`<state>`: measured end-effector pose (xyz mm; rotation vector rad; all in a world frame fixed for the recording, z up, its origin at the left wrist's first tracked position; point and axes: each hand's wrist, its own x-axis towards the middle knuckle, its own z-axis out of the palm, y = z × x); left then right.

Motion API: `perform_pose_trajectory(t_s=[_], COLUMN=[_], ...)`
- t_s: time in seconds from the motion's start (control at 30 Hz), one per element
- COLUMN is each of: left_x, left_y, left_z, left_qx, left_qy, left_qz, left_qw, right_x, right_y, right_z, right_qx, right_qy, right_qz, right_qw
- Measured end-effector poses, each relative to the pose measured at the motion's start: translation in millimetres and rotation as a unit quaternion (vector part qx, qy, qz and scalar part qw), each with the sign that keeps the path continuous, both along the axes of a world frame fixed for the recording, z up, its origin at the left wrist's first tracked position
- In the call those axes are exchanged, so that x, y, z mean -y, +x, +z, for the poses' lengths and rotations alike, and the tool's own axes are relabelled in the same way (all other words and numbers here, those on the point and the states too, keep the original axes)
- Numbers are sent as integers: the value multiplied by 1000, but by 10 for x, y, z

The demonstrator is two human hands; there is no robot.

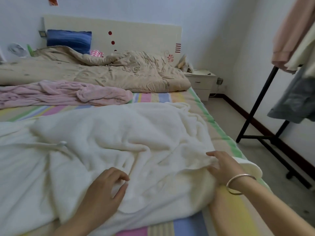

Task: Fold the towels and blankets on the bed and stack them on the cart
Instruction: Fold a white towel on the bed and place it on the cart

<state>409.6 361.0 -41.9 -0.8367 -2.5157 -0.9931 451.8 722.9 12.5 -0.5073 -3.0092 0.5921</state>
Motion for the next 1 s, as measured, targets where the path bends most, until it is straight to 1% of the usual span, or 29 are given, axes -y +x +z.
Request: perform_pose_trajectory(t_s=[0.1, 0.17, 0.27, 0.3, 0.37, 0.43, 0.5, 0.57, 0.63, 0.7, 0.73, 0.8, 0.87, 0.9, 1.0], left_x=[218, 310, 399, 429, 531, 678, 838, 1035, 1221, 1402, 1483, 1605, 1676, 1701, 1777], left_y=[257, 391, 505, 524, 556, 603, 595, 622, 633, 644, 667, 724, 814, 871, 1051], left_z=[-118, -134, -113, -68, 14, 91, 113, 130, 146, 104, 62, -33, -107, -120, -183], left_qx=[20, 23, 0, -4, -6, -22, -49, -71, -56, -39, -37, -31, -28, -29, -35], left_qy=[1, -11, -72, -100, -150, -201, -225, -242, -247, -255, -257, -241, -207, -193, -131], left_qz=[-22, -48, -80, -88, -86, -53, -19, 21, 70, 108, 119, 128, 112, 108, 143], left_qw=[1000, 999, 994, 991, 985, 978, 973, 967, 965, 960, 958, 961, 972, 975, 980], right_x=[-78, -114, -121, -115, -144, -197, -252, -178, -13, 154, 231, 324, 352, 349, 307], right_y=[253, 392, 561, 596, 672, 751, 773, 806, 857, 946, 1003, 1138, 1304, 1395, 1653], right_z=[-179, -276, -348, -360, -395, -435, -426, -353, -243, -179, -172, -192, -236, -255, -208], right_qx=[1, 2, -10, -19, -10, -6, -56, -115, -122, -90, -66, -20, 18, 41, 122], right_qy=[-1, 16, 49, 85, 185, 226, 221, 191, 131, 70, 60, 98, 127, 112, -5], right_qz=[-26, -56, -98, -106, -101, -97, -85, -40, 14, 55, 74, 106, 126, 130, 121], right_qw=[1000, 998, 994, 991, 978, 969, 970, 974, 984, 992, 993, 989, 984, 984, 985])
